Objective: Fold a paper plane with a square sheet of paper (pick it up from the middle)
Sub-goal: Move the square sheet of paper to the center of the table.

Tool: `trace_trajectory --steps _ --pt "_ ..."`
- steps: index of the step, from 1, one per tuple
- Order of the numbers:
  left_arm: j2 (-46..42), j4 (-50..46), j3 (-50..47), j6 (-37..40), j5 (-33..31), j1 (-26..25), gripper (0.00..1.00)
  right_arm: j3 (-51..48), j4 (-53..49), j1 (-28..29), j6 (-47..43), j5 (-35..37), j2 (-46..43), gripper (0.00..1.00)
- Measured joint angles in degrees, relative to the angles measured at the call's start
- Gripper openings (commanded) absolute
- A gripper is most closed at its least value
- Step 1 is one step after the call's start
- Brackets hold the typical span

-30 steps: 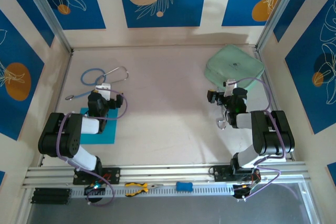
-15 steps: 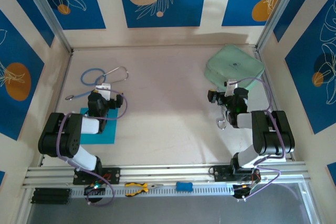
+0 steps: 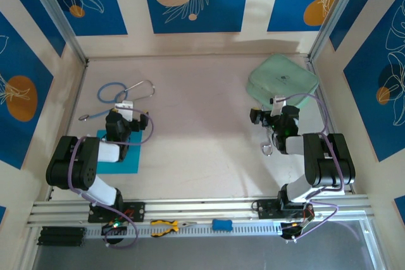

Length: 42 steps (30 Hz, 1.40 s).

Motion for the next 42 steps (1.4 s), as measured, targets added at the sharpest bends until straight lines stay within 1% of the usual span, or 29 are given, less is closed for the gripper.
trace_trajectory --steps 3,5,8,12,16,20,22,24,28,32,36,42 --pt "-0.5 1.2 -1.8 0.0 0.0 0.0 1.0 0.3 -1.8 0.5 -0.2 0.0 -1.0 0.99" --pt "-1.8 0.8 -2.5 0.0 0.0 0.0 1.0 1.7 -5.7 0.6 -0.2 0.0 -2.7 0.99" --pt "-6.7 -2.4 -2.4 -0.4 -0.5 0.0 1.0 6.0 -14.1 0.8 0.2 0.5 -6.5 1.0" --pt "-15.0 -11.7 -0.1 -3.6 -4.7 0.0 0.99 12.0 -26.9 1.6 2.6 3.7 -12.9 0.99" --pt "-23.6 -23.5 2.9 -9.1 -9.2 0.0 1.0 17.9 -41.5 1.8 7.5 3.7 -18.1 0.99" --pt "-33.2 -35.8 3.8 -16.8 -12.7 0.0 1.0 21.0 -51.8 1.7 13.1 -0.3 -23.1 0.99" --pt "-37.3 -41.2 3.8 -20.0 -12.4 0.0 1.0 21.6 -56.0 1.7 15.7 -3.7 -25.4 0.99" --pt "-39.6 -44.6 3.9 -21.7 -10.8 0.0 1.0 22.3 -59.6 1.7 17.8 -7.1 -26.9 0.99" --pt "-38.9 -51.2 6.3 -23.2 -5.7 0.0 1.0 24.0 -64.8 1.7 21.2 -13.6 -27.9 0.99" --pt "-36.5 -55.7 10.0 -23.3 -1.5 0.0 1.0 25.7 -68.3 1.9 23.3 -17.5 -27.9 0.99" --pt "-36.3 -58.2 11.5 -23.2 0.5 0.0 1.0 28.7 -72.3 2.7 23.8 -18.5 -27.9 0.99" --pt "-37.5 -63.7 12.2 -23.2 0.9 0.0 1.0 34.8 -76.9 3.3 23.6 -17.9 -26.4 0.99"
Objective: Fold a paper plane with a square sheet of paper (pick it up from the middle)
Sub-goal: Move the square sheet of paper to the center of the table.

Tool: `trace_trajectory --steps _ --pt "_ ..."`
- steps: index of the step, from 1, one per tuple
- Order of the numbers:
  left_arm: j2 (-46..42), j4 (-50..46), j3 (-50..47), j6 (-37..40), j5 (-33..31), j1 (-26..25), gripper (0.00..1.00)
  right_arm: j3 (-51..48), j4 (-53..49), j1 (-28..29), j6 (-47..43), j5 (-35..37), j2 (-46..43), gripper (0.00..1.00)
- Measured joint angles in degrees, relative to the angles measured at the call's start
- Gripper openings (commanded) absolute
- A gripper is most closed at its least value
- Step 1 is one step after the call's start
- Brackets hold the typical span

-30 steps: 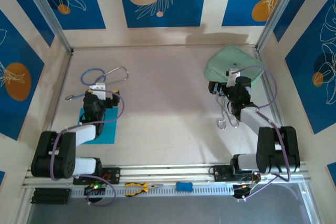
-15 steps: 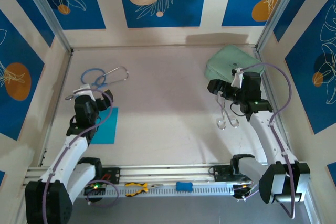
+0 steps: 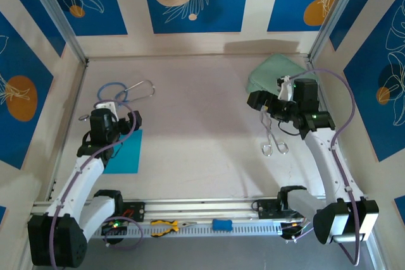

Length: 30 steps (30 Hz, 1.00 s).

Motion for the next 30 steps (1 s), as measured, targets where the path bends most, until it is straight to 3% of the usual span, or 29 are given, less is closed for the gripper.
trace_trajectory --steps 7,13,20,28,30 --pt "2.0 -3.4 3.7 0.0 3.0 0.0 1.0 1.6 -4.1 1.1 -0.2 1.9 1.4 0.99" --pt "8.1 -4.8 7.1 0.0 6.6 0.0 0.9 1.6 -5.4 1.4 -0.2 2.3 1.4 0.99" --pt "12.8 -8.9 10.6 0.0 9.9 0.0 0.87 0.6 -4.4 2.4 0.1 3.2 1.4 0.99" --pt "15.4 -15.1 12.8 0.0 13.6 0.0 0.78 -2.7 1.5 11.4 0.3 4.4 1.4 0.99" --pt "17.7 -16.7 14.0 0.0 14.4 0.0 0.71 -3.8 3.2 13.3 0.4 4.2 1.5 0.99"
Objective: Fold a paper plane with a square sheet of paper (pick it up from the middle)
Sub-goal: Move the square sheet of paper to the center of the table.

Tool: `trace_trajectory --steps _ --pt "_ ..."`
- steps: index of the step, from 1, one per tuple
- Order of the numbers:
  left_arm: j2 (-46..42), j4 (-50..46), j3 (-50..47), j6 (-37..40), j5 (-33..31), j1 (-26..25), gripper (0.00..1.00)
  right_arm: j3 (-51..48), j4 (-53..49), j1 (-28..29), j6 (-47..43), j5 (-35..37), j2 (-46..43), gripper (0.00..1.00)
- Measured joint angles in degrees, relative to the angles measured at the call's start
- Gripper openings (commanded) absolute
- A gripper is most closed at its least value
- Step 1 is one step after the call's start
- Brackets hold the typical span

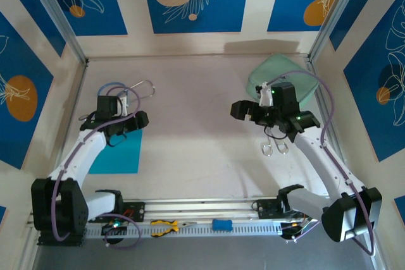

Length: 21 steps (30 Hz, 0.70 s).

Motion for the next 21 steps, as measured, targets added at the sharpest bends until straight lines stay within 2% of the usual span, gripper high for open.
trace_trajectory --steps 3,8,12,21 --pt "4.6 -3.4 2.6 0.8 -0.1 0.0 0.69 -0.9 2.3 2.2 0.8 -0.7 1.1 0.99" --pt "8.9 -8.7 4.5 -0.2 -7.7 -0.1 0.71 -1.0 4.6 5.9 1.9 0.0 4.5 0.99" --pt "9.7 -8.8 2.4 -2.2 -11.8 0.2 0.71 -1.1 5.0 8.2 3.0 1.8 5.4 0.99" --pt "16.0 -7.7 -0.6 -5.1 -14.4 0.6 0.73 -3.6 8.0 7.6 9.0 3.3 5.4 0.99"
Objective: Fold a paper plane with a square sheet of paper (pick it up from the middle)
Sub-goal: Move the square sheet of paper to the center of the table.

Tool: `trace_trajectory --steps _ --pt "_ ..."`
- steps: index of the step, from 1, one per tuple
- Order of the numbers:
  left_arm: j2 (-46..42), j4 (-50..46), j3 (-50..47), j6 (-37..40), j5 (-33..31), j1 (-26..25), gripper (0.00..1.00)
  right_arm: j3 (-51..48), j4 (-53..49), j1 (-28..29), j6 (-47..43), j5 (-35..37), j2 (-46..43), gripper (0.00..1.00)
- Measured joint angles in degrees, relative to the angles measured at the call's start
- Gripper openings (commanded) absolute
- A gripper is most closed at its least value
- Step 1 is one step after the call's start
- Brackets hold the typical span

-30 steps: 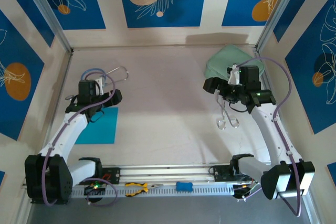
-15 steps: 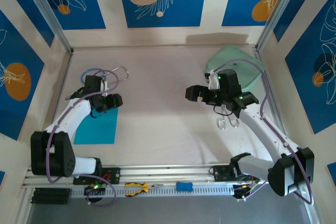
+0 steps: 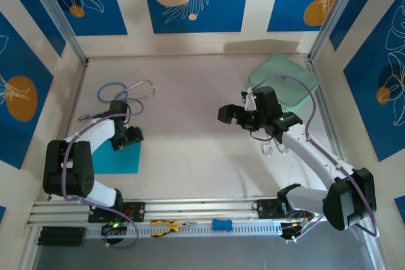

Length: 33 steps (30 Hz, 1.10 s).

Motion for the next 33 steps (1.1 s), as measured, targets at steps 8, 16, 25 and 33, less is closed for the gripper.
trace_trajectory --steps 8,16,25,33 --pt "0.7 4.2 -1.6 -3.0 2.6 0.1 0.7 -0.4 0.9 -0.2 0.7 1.0 -0.1 0.99" --pt "0.8 15.2 -3.7 -10.9 10.6 -5.3 0.7 -2.3 0.8 -0.2 1.4 4.0 -3.5 0.99" --pt "1.8 16.3 -1.4 -18.0 10.3 -19.8 0.78 -9.3 2.3 -3.9 6.3 5.0 -8.2 0.97" --pt "-5.2 7.8 1.6 -10.1 0.1 -20.1 1.0 -9.2 1.3 4.1 5.1 11.3 -5.7 0.91"
